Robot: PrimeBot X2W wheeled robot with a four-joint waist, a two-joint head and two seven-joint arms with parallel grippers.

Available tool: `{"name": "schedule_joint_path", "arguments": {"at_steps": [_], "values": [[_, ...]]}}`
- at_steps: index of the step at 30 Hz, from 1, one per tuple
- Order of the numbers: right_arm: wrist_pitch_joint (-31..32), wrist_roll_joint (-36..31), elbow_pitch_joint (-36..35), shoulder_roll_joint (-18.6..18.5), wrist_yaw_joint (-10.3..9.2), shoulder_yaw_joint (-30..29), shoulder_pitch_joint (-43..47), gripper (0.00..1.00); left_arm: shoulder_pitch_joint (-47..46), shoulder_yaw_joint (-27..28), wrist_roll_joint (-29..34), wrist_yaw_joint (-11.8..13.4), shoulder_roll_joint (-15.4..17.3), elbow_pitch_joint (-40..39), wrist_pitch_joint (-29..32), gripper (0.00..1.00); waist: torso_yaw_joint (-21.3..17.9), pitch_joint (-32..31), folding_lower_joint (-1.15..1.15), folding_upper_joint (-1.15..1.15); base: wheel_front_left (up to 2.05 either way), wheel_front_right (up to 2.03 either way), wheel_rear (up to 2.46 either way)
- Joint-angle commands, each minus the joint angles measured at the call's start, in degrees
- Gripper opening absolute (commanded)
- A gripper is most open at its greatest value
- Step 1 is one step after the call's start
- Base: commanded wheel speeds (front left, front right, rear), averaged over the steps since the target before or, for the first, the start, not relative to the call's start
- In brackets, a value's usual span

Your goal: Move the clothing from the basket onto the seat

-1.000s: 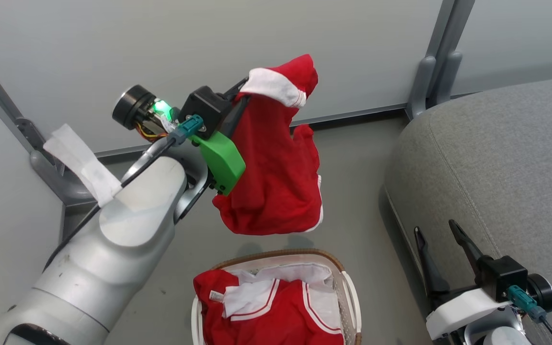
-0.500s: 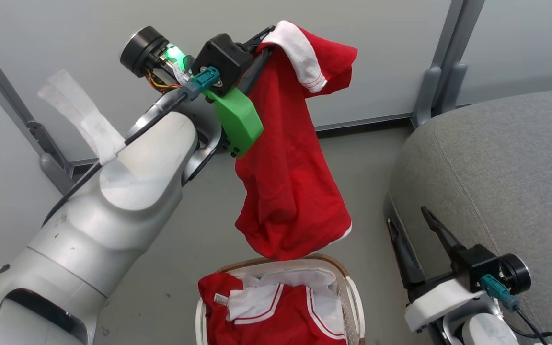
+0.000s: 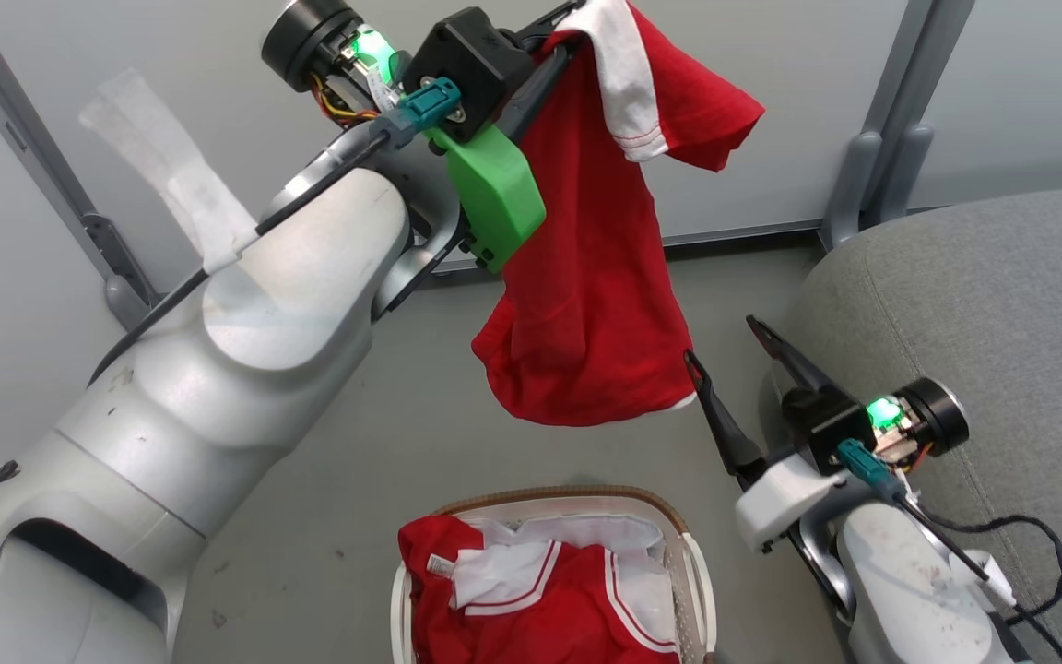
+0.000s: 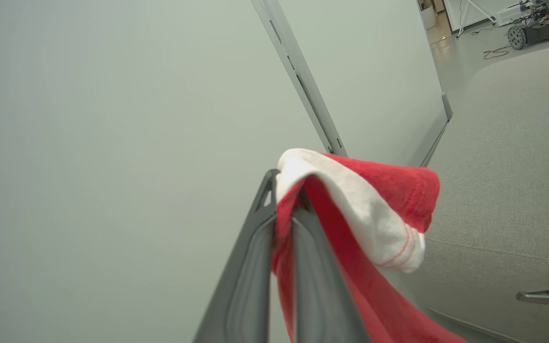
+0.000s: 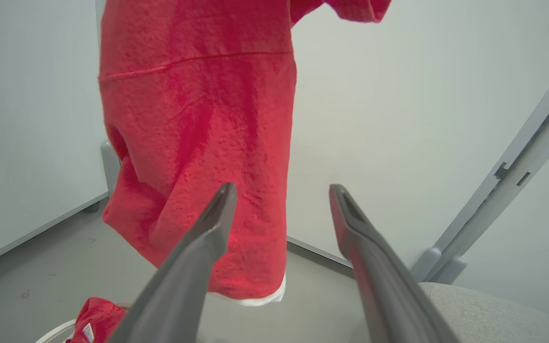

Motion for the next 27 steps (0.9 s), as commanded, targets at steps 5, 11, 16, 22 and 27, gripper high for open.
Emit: {"name": "schedule_joint_path", "arguments": {"at_steps": [5,11,16,22,27], "values": [[-0.11,-0.97,5.65,-1.55,-0.04,1.99,-6.45,1.00,-2.18,-1.50,-0.80,0.14,-1.34,0.17,-0.88,0.00,1.72,0.56,0.00,0.00,0.00,0.00,0.00],[-0.11,2.30,13.68,-3.97,-0.04,6.66,-11.53,1.00,-3.48,-3.69,-1.03,0.14,-2.75,0.02,-1.70,0.00,4.01,0.73,0.00,0.00,0.00,0.00,0.00],[-0.11,8.70,18.74,-5.99,-0.05,12.49,-14.51,1.00,-4.10,-5.09,-1.62,0.14,-3.24,-0.93,-2.21,0.00,5.41,0.59,0.00,0.00,0.00,0.00,0.00],[-0.11,18.05,21.08,-9.56,-0.05,22.05,-18.24,1.00,-4.38,-6.31,-2.26,0.14,-3.73,-2.43,-2.68,0.00,6.44,0.34,0.00,0.00,0.00,0.00,0.00],[-0.11,23.28,21.78,-11.03,-0.05,26.38,-21.45,1.00,-4.35,-6.88,-2.77,0.14,-3.90,-2.90,-2.95,0.00,6.74,0.17,0.00,0.00,0.00,0.00,0.00]]}}
